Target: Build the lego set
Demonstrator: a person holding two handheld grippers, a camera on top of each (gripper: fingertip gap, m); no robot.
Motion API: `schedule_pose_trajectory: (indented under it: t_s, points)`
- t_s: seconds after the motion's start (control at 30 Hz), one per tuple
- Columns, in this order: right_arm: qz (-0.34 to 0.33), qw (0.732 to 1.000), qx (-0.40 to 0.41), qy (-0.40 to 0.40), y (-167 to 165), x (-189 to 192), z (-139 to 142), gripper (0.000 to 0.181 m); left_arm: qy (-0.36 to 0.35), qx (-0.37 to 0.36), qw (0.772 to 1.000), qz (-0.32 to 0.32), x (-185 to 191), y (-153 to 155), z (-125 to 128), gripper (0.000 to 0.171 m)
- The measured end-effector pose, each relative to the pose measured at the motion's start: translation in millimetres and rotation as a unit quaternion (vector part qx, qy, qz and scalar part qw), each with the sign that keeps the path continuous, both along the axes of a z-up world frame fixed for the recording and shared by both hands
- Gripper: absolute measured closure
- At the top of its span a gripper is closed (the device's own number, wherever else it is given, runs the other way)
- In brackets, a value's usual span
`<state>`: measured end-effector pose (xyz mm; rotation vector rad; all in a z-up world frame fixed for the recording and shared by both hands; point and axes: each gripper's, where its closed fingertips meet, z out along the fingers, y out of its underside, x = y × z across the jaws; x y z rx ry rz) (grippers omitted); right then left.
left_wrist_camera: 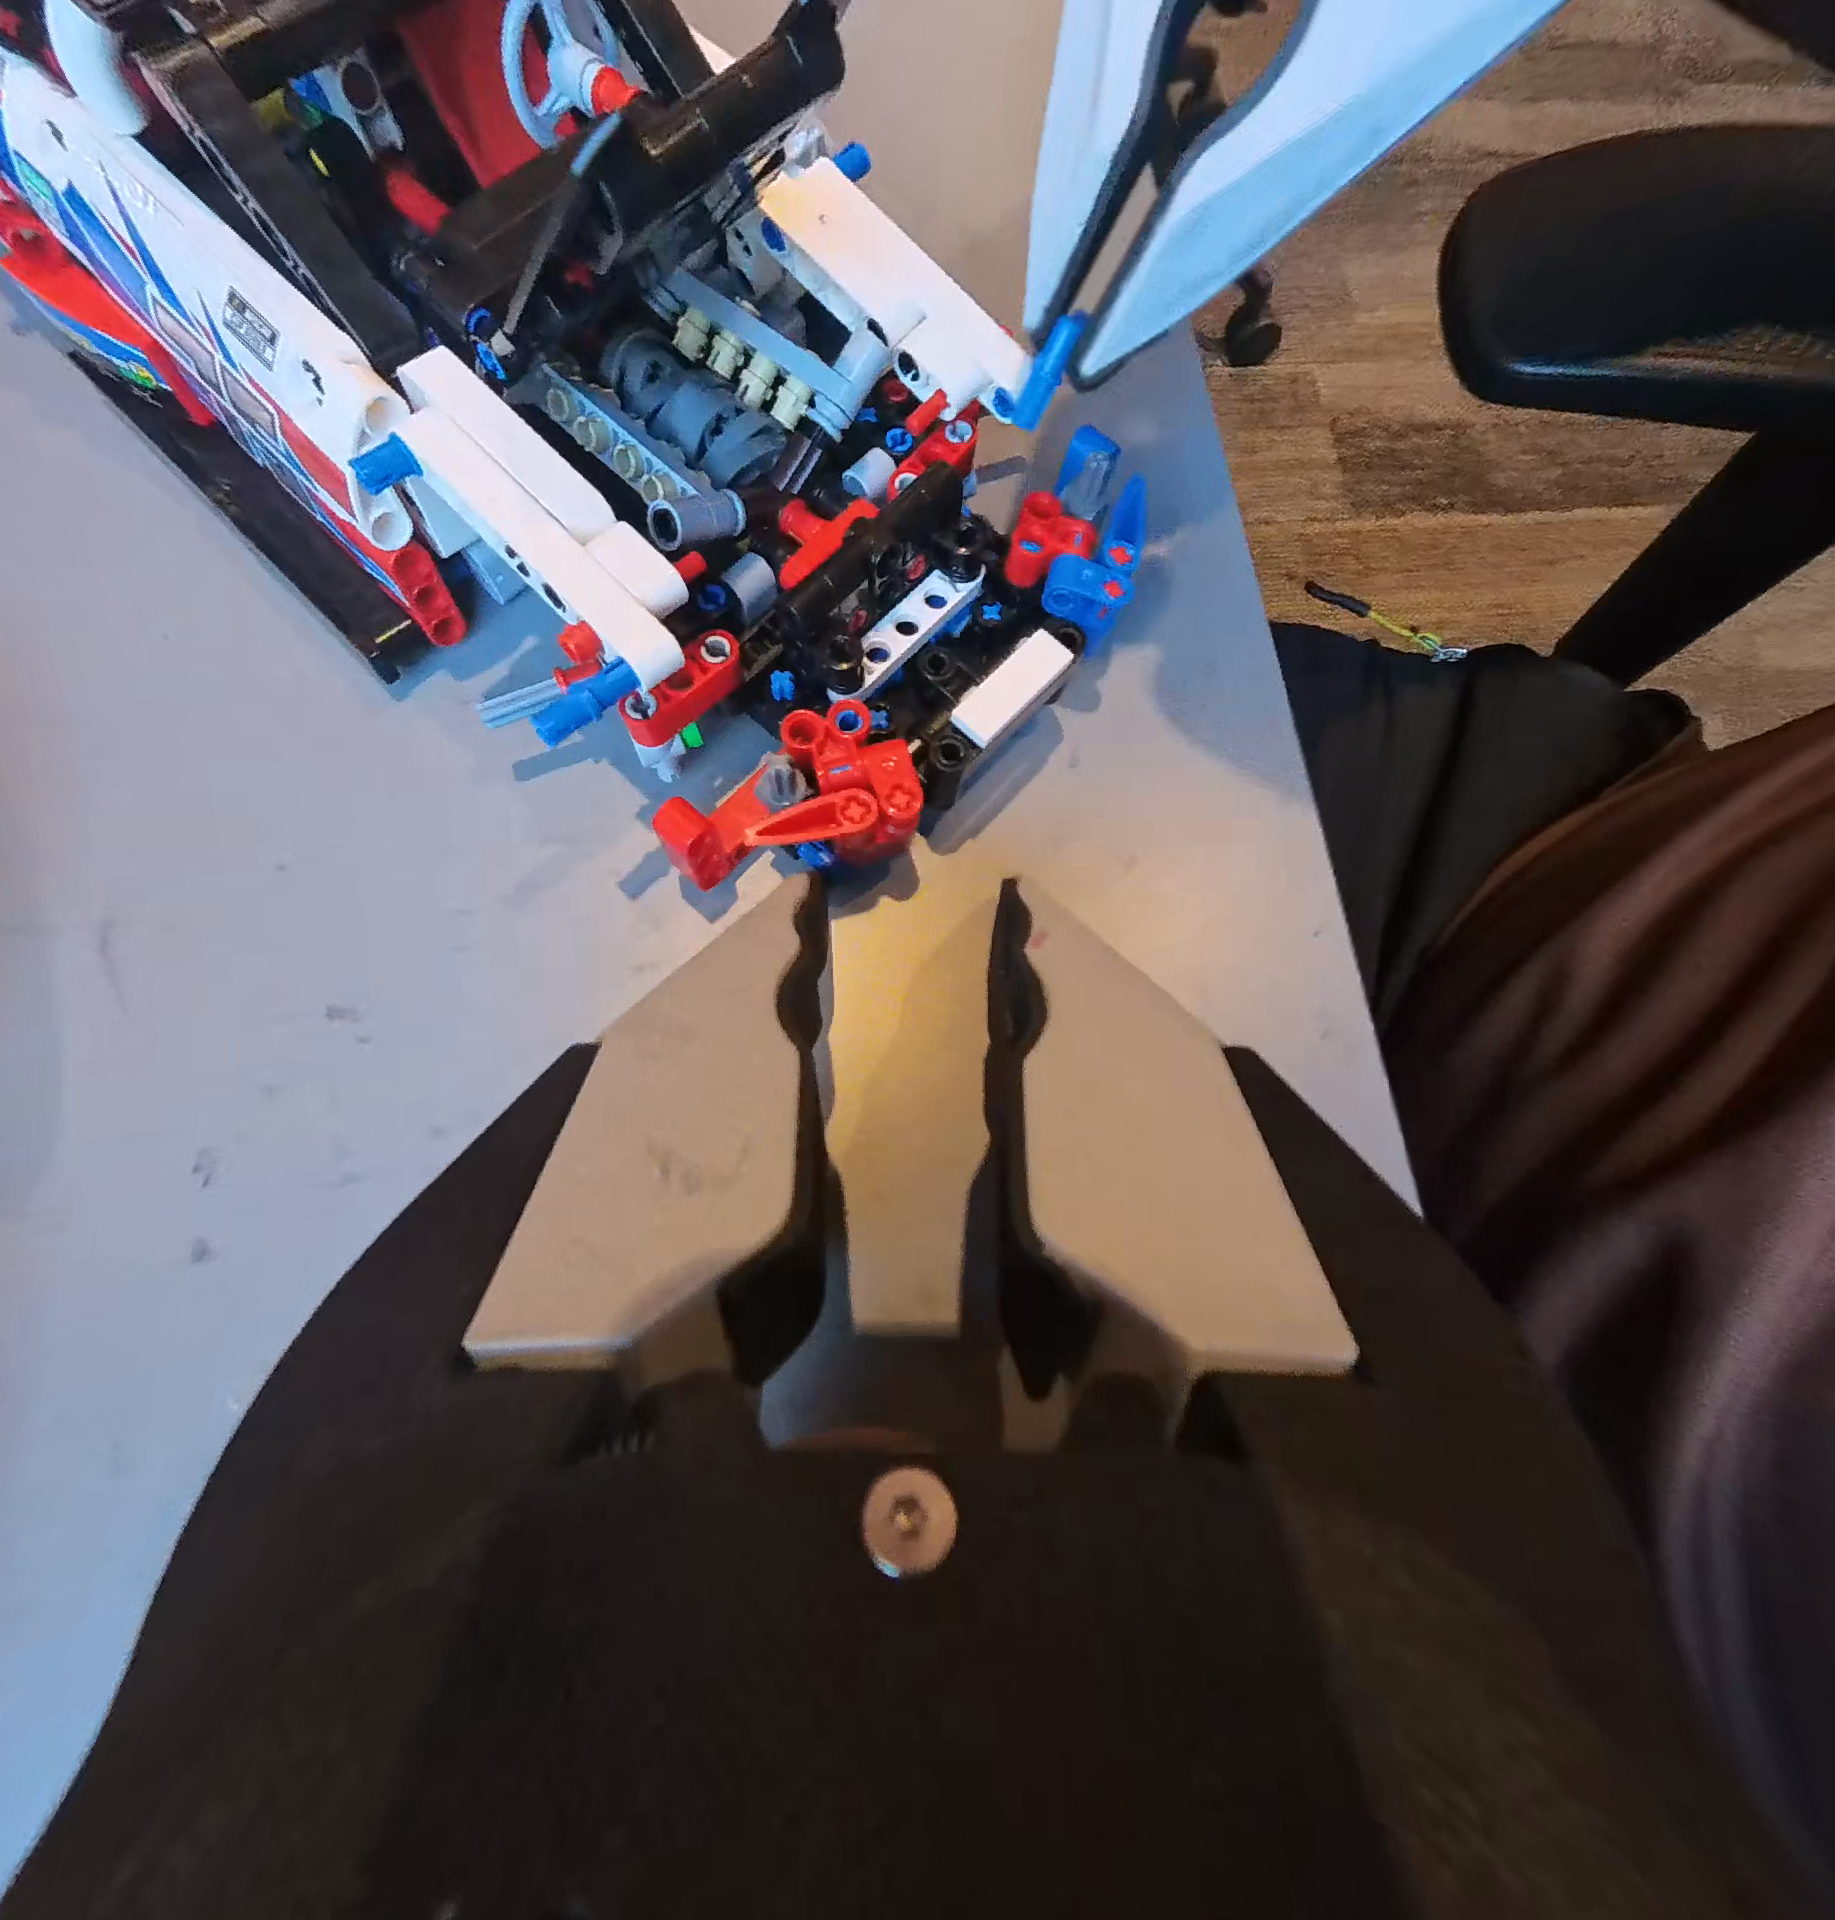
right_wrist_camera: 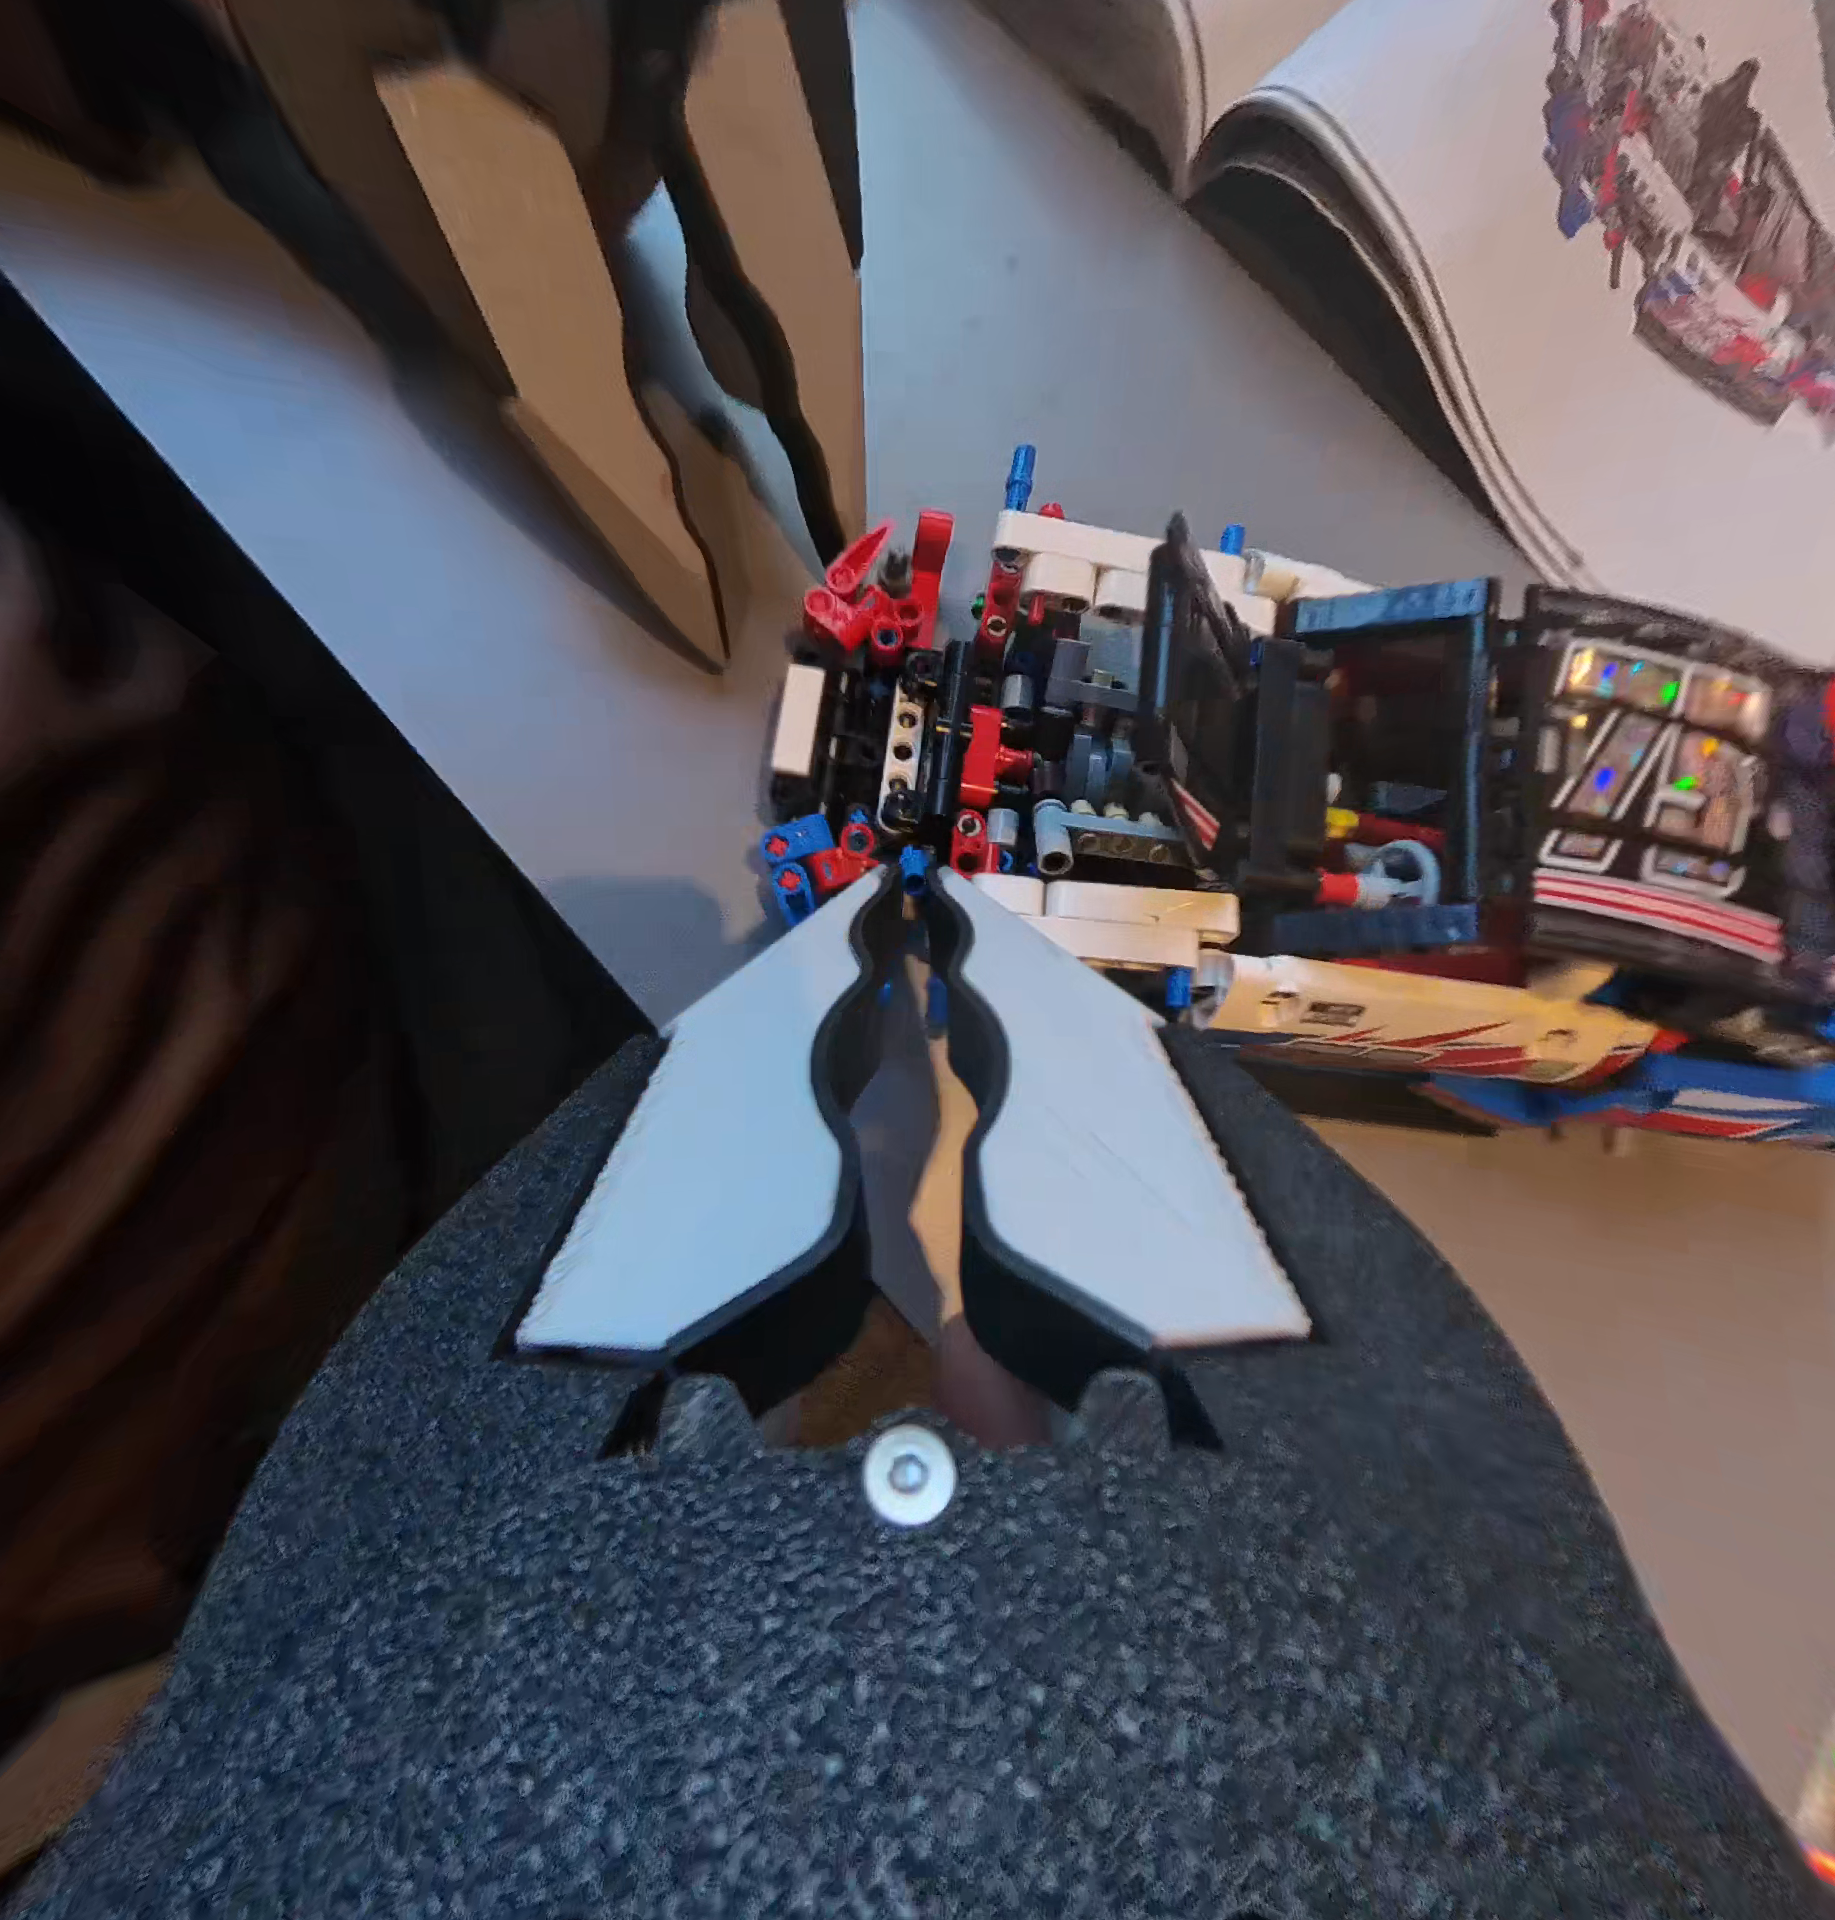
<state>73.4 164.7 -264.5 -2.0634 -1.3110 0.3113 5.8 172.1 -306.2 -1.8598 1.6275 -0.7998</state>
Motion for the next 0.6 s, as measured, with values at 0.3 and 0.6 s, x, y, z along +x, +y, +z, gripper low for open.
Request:
schedule_pose_trajectory:
  t_s: [0.3, 0.6]
  points:
    - [0.051, 0.995, 0.044, -0.067, 7, -4, 2, 0.177, -0.045, 0.031, 0.998, 0.019, -5, 5, 22, 0.145]
    - [0.064, 0.996, 0.027, -0.049, 6, -27, 6, 0.177, -0.118, 0.034, 0.992, 0.03, 16, 8, 47, 0.149]
